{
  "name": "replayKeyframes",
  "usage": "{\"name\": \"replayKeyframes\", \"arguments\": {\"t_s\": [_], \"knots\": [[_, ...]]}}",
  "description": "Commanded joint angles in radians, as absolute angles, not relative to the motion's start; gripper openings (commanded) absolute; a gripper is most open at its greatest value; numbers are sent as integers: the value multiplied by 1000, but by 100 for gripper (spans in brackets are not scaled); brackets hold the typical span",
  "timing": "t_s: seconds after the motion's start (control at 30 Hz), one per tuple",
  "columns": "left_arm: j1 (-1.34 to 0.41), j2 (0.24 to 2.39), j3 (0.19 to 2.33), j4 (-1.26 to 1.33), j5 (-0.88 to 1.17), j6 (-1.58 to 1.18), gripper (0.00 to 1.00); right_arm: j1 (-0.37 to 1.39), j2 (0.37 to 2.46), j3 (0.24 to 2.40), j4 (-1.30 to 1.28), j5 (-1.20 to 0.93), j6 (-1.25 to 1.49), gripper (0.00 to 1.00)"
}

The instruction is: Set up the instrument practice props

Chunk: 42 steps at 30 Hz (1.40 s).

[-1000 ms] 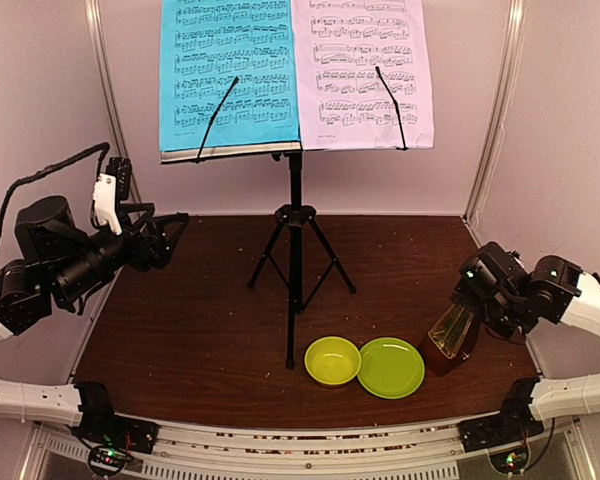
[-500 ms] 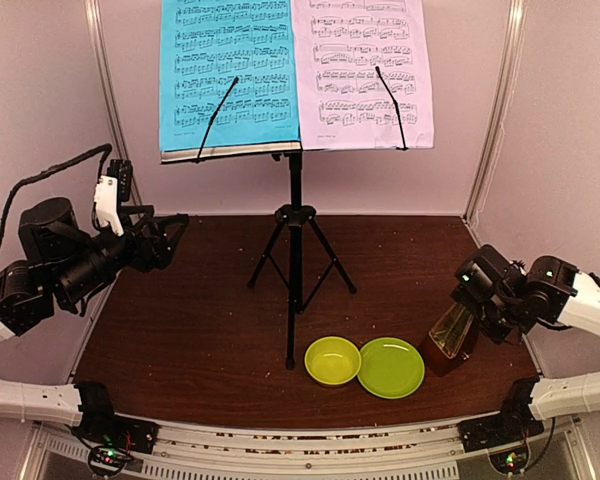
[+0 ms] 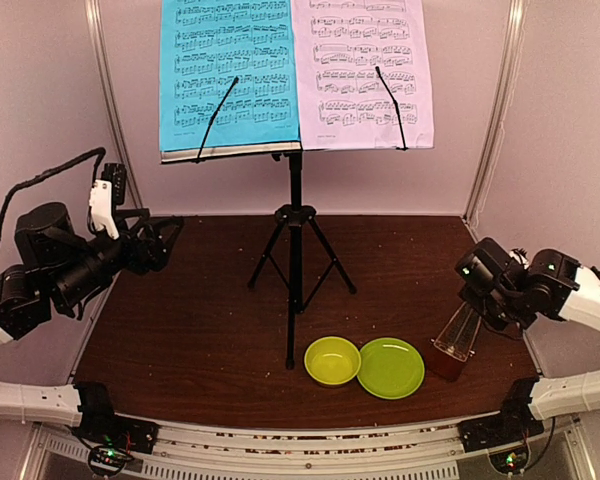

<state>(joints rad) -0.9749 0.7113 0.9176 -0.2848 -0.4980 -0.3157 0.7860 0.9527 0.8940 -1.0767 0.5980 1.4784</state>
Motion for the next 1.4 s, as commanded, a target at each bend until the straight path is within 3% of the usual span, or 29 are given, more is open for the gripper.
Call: {"name": "replayKeyframes", "arguments": {"t_s": [0.0,0.23,0.27,0.37,0.43,0.63,1.37], "knots": [[-969,706,907,-257,-477,-325,84,784,964,951,-991,649,1330,56],[-969,714,911,-263,-478,-319,83,779,995,987,-890,652,1081,56],[-969,713,912,-264,-478,-319,83,778,992,984,-894,652,1074,62],[-969,707,913,-265,-482,-318,83,778,962,964,-901,651,1053,91],[-969,706,912,-267,-483,-318,83,780,939,951,-921,640,1067,100],[-969,719,908,-257,-484,-311,83,829,949,928,-1084,685,1232,100],[-970,731,916,-266,-494,-302,84,892,1099,693,-941,710,1431,98]]}}
